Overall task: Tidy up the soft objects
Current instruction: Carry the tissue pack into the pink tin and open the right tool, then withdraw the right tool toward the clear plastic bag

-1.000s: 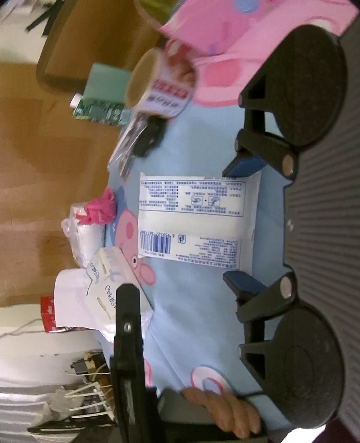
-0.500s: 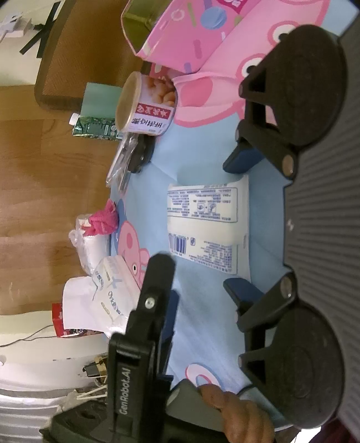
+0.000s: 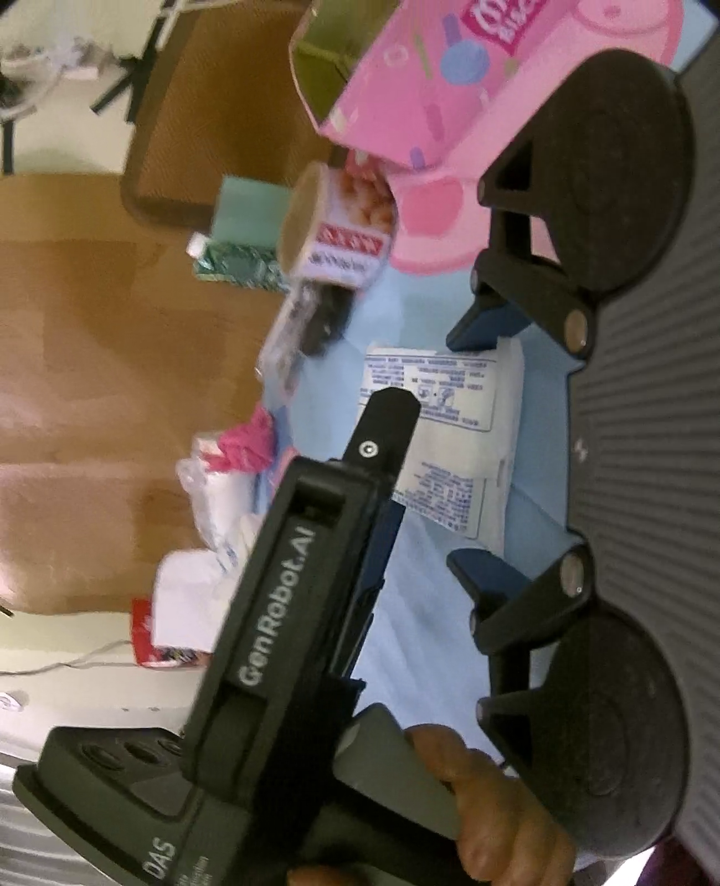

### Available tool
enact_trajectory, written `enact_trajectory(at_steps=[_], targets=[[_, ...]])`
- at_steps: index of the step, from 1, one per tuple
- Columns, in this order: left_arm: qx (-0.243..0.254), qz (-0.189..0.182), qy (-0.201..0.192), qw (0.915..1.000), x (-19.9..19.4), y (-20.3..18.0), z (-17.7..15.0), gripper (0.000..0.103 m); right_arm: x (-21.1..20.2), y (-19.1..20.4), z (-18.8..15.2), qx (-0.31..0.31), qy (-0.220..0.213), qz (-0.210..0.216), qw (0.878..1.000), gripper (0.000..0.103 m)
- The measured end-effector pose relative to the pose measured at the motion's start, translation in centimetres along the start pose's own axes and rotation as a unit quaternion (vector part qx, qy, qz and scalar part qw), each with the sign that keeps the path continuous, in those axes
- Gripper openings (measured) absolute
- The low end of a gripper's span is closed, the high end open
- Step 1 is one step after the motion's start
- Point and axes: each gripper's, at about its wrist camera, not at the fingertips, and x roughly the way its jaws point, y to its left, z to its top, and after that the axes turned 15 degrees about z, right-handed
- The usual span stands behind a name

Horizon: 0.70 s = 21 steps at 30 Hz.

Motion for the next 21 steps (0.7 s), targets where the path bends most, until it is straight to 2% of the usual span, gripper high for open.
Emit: enact_trajectory(at_steps=[5, 9, 15, 18, 21], targets=[[0.037, -0.019, -0.032, 0.9986, 0.1, -3.7, 2.6, 0.065, -2.2, -1.2, 1.0, -0.004, -0.046, -0.044, 0.998, 0.079], [0.071, -0.045, -0.058, 0.9947, 1.0, -7.7, 4.7, 0.065, -4.2, -2.9, 1.8, -0.023, -0.079, -0.1, 0.992, 0.079], [0.112, -0.088, -0.06, 0.9881, 4.6, -13.9, 6.8, 0.065, -6.7, -7.3, 2.1, -0.012, -0.1, -0.177, 0.979, 0.079], [0.123, -0.078, -0.057, 0.9877, 6.6, -16.1, 7.1, 0.067, -7.0, -9.6, 1.7, 0.0, -0.104, -0.222, 0.97, 0.079], [0.123, -0.055, -0.059, 0.9892, 7.6, -16.6, 7.3, 0.067, -7.4, -11.7, 1.2, 0.017, -0.104, -0.302, 0.947, 0.079]])
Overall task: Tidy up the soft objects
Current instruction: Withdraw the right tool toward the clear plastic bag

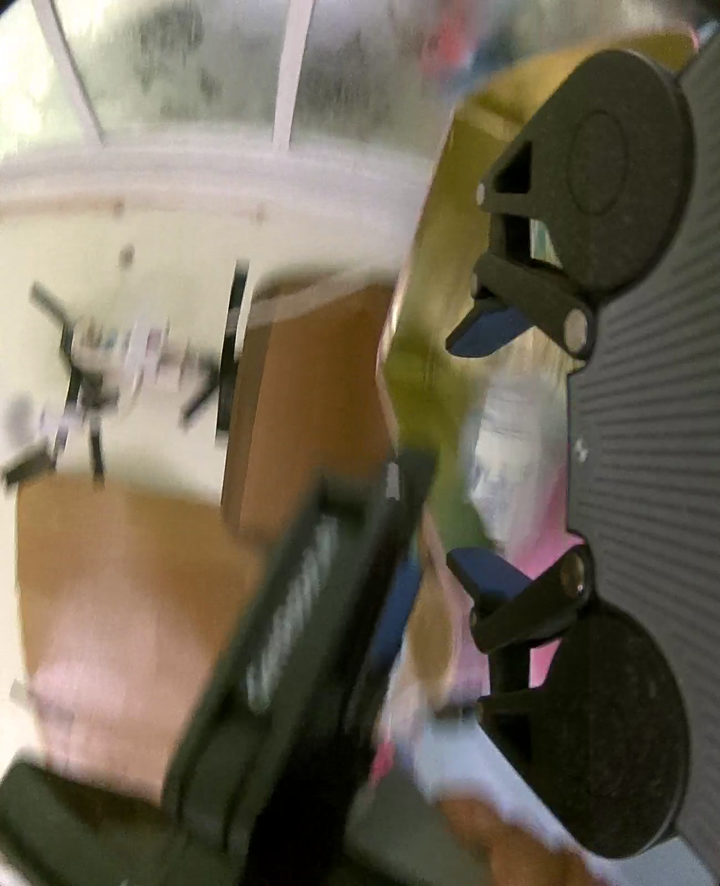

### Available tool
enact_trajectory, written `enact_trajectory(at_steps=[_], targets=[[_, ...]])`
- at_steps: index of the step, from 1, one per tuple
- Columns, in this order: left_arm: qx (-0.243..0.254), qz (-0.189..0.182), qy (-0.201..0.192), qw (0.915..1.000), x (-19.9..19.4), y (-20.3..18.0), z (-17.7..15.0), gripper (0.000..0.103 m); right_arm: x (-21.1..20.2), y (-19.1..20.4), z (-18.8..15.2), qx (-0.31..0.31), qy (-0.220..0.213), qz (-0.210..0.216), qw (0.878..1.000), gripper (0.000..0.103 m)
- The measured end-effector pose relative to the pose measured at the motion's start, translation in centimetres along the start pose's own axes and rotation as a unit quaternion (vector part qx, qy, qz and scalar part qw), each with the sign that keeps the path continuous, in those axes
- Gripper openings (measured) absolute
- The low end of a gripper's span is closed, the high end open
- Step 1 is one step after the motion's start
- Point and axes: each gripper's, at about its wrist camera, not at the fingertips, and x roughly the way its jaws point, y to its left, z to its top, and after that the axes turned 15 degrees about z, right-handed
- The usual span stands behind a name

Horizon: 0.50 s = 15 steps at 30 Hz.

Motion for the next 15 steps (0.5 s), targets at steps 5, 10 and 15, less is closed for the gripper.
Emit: enact_trajectory(at_steps=[5, 10, 15], targets=[[-0.018, 0.011, -0.012, 0.9997, -2.4, 3.9, -1.7, 0.072, -0.8, -2.2, -0.4, 0.06, -0.009, 0.002, 0.998, 0.079], [-0.052, 0.077, 0.001, 0.9957, -5.6, 10.9, -5.3, 0.073, -1.1, -0.5, 0.3, 0.058, -0.027, 0.048, 0.997, 0.073], [-0.09, 0.175, 0.022, 0.9803, -7.9, 17.9, -8.5, 0.073, 0.8, 4.2, 2.1, 0.016, -0.011, 0.151, 0.988, 0.058]])
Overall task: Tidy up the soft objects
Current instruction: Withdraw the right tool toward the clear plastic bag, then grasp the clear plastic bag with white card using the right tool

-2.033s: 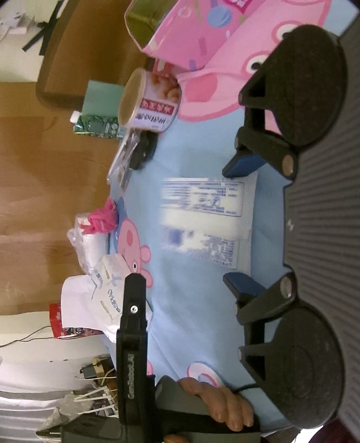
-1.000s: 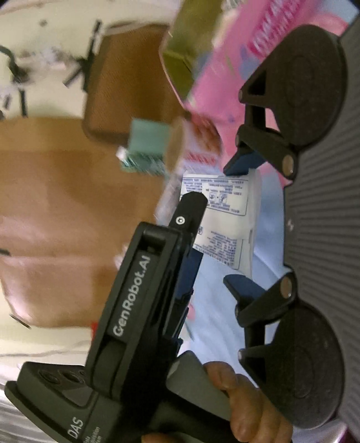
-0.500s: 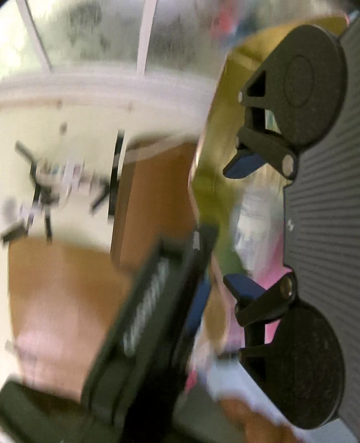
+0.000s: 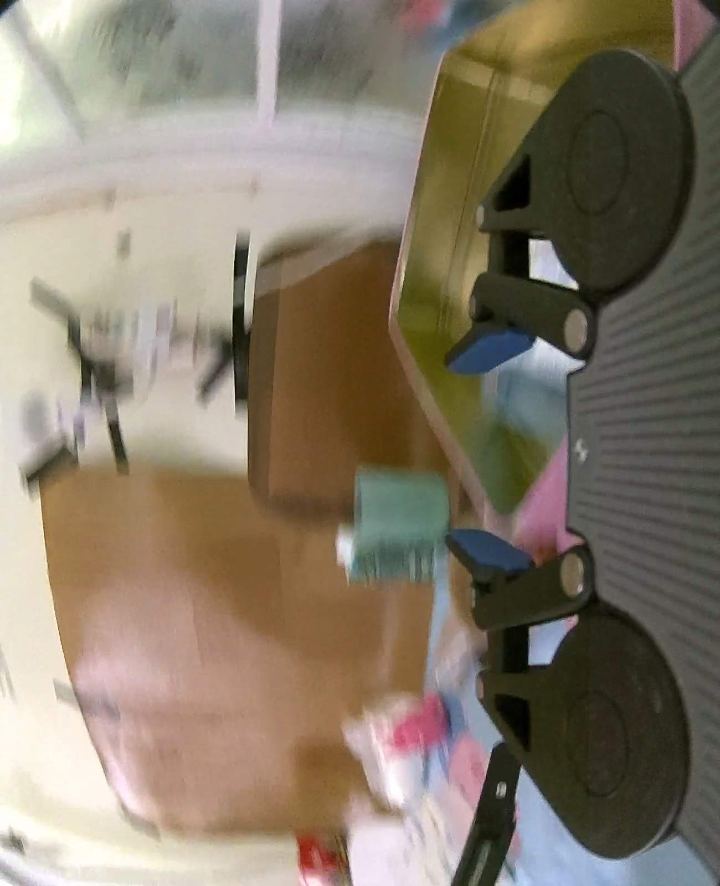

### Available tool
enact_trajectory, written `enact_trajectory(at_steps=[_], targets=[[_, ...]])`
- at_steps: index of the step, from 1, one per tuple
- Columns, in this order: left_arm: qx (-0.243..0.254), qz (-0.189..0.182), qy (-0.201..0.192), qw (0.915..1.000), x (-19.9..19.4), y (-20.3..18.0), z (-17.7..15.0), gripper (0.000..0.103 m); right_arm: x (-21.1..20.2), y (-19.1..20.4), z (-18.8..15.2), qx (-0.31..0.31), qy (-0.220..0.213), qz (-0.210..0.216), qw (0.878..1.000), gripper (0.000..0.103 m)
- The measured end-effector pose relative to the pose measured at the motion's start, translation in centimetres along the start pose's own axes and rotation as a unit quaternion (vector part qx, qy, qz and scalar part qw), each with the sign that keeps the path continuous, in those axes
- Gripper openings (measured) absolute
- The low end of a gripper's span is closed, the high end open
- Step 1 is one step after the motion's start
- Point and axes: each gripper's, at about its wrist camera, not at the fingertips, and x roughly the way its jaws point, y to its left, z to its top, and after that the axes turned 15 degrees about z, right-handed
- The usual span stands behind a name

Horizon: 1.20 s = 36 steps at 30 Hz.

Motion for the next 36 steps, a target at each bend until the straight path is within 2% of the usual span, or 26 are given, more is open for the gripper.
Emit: enact_trajectory(at_steps=[2, 4, 5, 7, 11, 13, 14, 18, 21, 23, 26, 31, 36], targets=[[-0.008, 0.03, -0.005, 0.9995, 0.0, 2.1, -0.5, 0.073, 2.2, 1.8, 0.9, -0.025, 0.025, 0.043, 0.998, 0.054], [-0.022, 0.041, -0.004, 0.9989, 0.2, 3.5, -1.2, 0.073, 5.0, 3.4, 2.1, -0.06, 0.051, 0.072, 0.994, 0.054], [-0.039, 0.028, 0.004, 0.9988, 0.2, 4.0, -1.3, 0.072, 6.5, 4.1, 2.7, -0.077, 0.068, 0.085, 0.991, 0.054], [-0.054, 0.022, -0.018, 0.9981, -0.2, 4.5, -1.3, 0.073, 9.8, 5.3, 3.6, -0.102, 0.102, 0.099, 0.985, 0.054], [-0.041, 0.008, -0.069, 0.9967, -1.4, 4.1, -1.6, 0.076, 17.5, 6.4, 4.5, -0.113, 0.198, 0.103, 0.968, 0.059], [-0.028, 0.004, -0.091, 0.9954, -2.1, 3.7, -1.9, 0.08, 21.0, 6.5, 4.6, -0.101, 0.244, 0.104, 0.959, 0.075], [-0.023, 0.004, -0.097, 0.995, -2.3, 3.3, -1.9, 0.083, 22.6, 6.2, 4.7, -0.089, 0.27, 0.103, 0.953, 0.08], [-0.022, -0.001, -0.106, 0.9942, -2.6, 3.3, -1.9, 0.083, 28.7, 3.9, 5.4, 0.001, 0.356, 0.076, 0.932, 0.089], [-0.041, -0.007, -0.102, 0.9939, -2.5, 3.9, -1.8, 0.083, 31.7, 2.7, 5.0, 0.045, 0.387, 0.049, 0.92, 0.092], [-0.054, -0.011, -0.099, 0.9936, -2.4, 4.3, -1.8, 0.083, 32.2, 2.6, 4.5, 0.058, 0.405, 0.05, 0.911, 0.094], [-0.072, -0.013, -0.095, 0.9928, -2.4, 5.0, -1.7, 0.084, 31.6, 3.3, 4.0, 0.036, 0.402, 0.06, 0.913, 0.092], [-0.093, -0.006, -0.097, 0.9909, -2.3, 5.8, -1.5, 0.084, 29.4, 4.2, 3.9, 0.033, 0.402, 0.098, 0.91, 0.075], [-0.116, 0.014, -0.11, 0.9871, -2.7, 6.7, -1.5, 0.084, 26.4, 5.6, 3.2, 0.021, 0.397, 0.128, 0.908, 0.074]])
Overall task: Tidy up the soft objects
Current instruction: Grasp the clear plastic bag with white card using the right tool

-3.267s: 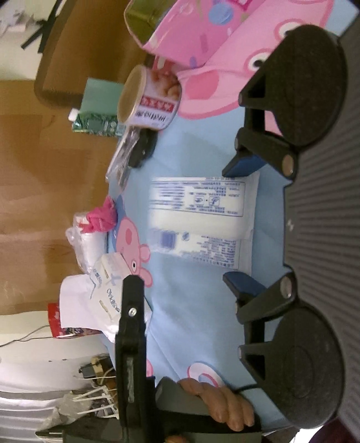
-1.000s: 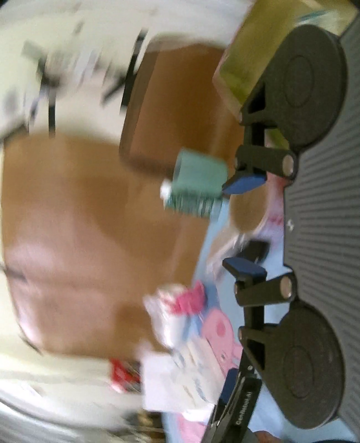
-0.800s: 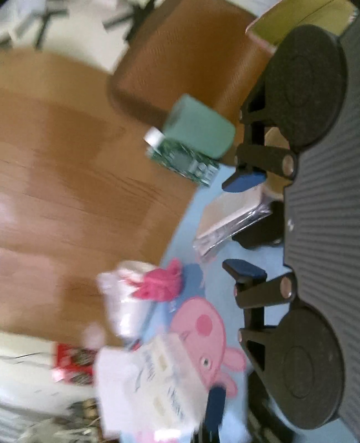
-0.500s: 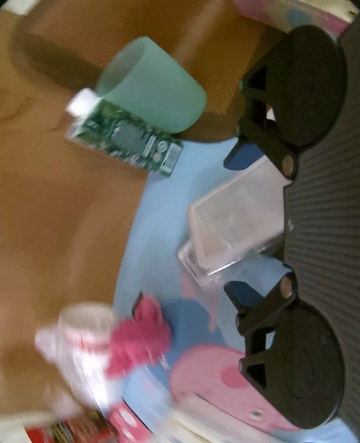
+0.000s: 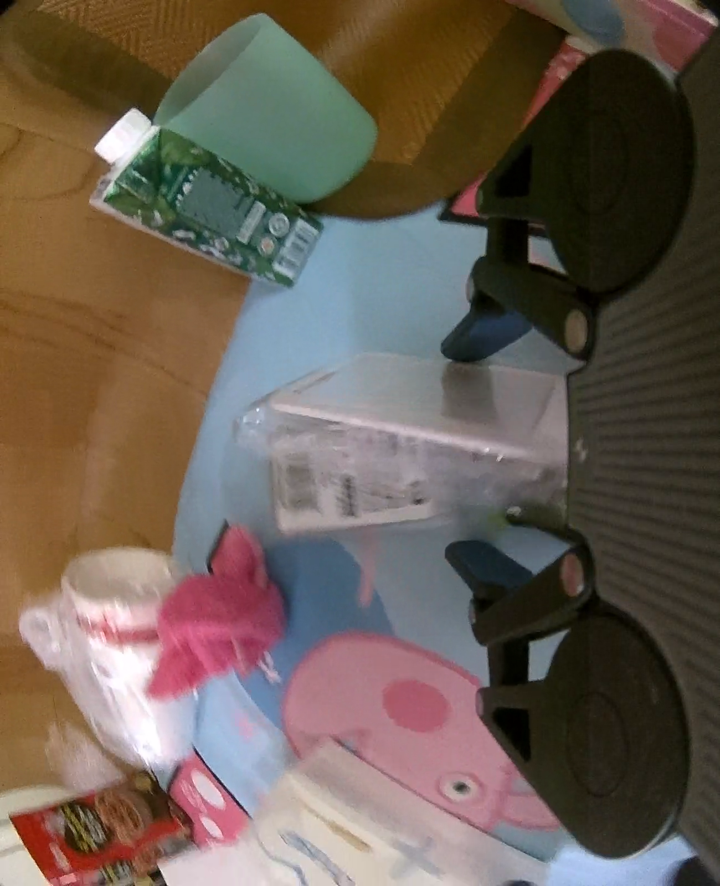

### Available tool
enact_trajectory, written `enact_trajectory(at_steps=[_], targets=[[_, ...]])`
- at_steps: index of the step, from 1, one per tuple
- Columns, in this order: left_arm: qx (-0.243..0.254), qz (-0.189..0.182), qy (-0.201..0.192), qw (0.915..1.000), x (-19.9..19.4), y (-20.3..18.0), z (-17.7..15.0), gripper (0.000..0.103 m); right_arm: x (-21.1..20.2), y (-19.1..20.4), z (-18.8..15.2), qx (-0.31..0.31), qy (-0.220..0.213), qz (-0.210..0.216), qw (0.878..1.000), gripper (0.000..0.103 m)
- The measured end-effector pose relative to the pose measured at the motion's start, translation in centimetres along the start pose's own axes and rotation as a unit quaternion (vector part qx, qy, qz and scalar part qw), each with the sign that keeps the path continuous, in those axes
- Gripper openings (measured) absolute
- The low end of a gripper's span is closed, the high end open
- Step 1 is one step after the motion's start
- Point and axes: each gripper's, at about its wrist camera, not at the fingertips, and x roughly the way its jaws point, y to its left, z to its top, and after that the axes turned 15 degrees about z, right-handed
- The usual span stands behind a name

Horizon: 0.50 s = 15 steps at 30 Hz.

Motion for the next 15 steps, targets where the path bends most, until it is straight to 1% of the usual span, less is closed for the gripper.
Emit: enact_trajectory(at_steps=[4, 7, 9, 10, 15], targets=[[-0.018, 0.014, -0.012, 0.9997, -0.4, 0.8, 0.3, 0.084, -0.9, 1.6, -2.6, -0.016, -0.005, 0.023, 1.0, 0.074], [-0.034, 0.022, -0.019, 0.999, -0.5, 1.3, 0.5, 0.084, -1.6, 2.6, -3.5, -0.038, -0.013, 0.035, 0.999, 0.074], [-0.043, 0.025, -0.019, 0.9986, -0.5, 1.6, 0.6, 0.084, -2.2, 3.5, -4.8, -0.048, -0.019, 0.041, 0.998, 0.074], [-0.046, 0.024, -0.017, 0.9985, -0.5, 1.7, 0.6, 0.084, -1.8, 3.9, -4.9, -0.056, -0.022, 0.043, 0.997, 0.074], [-0.039, 0.022, -0.011, 0.9989, -0.2, 1.6, 0.6, 0.085, -2.7, 5.9, -8.2, -0.088, -0.038, 0.057, 0.994, 0.074]])
